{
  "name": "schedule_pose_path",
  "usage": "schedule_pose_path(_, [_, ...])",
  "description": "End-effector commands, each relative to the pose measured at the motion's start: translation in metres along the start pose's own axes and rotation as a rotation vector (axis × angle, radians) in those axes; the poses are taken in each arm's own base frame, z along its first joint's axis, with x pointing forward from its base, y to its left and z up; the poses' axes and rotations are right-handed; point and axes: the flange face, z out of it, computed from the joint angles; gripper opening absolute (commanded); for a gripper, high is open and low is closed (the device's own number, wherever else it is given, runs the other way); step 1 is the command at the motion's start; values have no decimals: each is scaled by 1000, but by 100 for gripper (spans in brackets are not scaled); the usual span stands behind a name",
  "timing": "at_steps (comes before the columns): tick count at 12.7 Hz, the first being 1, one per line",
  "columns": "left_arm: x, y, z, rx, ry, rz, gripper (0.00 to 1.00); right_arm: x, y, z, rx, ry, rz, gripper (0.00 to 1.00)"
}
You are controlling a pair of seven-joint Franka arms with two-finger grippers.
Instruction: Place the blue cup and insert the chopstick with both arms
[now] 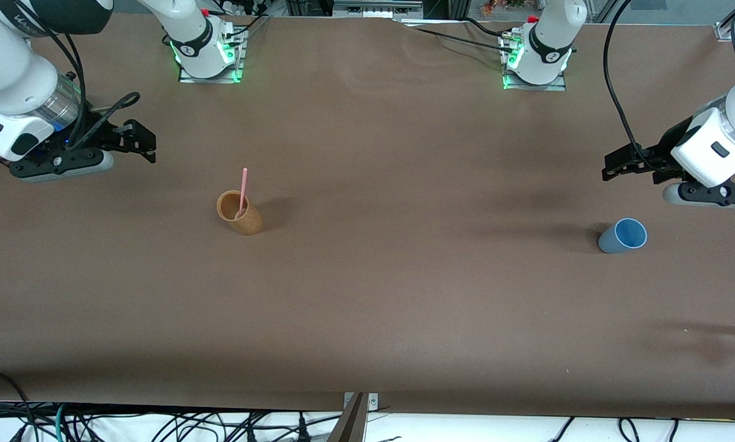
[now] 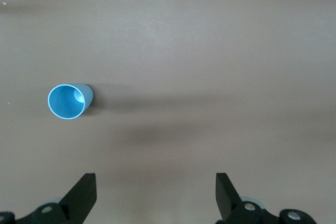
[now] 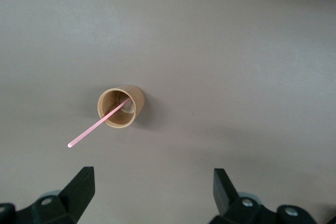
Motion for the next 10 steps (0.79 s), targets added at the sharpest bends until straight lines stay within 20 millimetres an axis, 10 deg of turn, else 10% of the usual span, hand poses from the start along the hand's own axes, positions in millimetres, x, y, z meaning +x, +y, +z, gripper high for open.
schedule_pose_path(1, [-1,2,0,6,7,-3,100,-6,0,-2,-6,6,15,100])
schedule_pose_path(10, [-1,0,0,8,7,1,100,-3,-1,-1,-4,9,13,100])
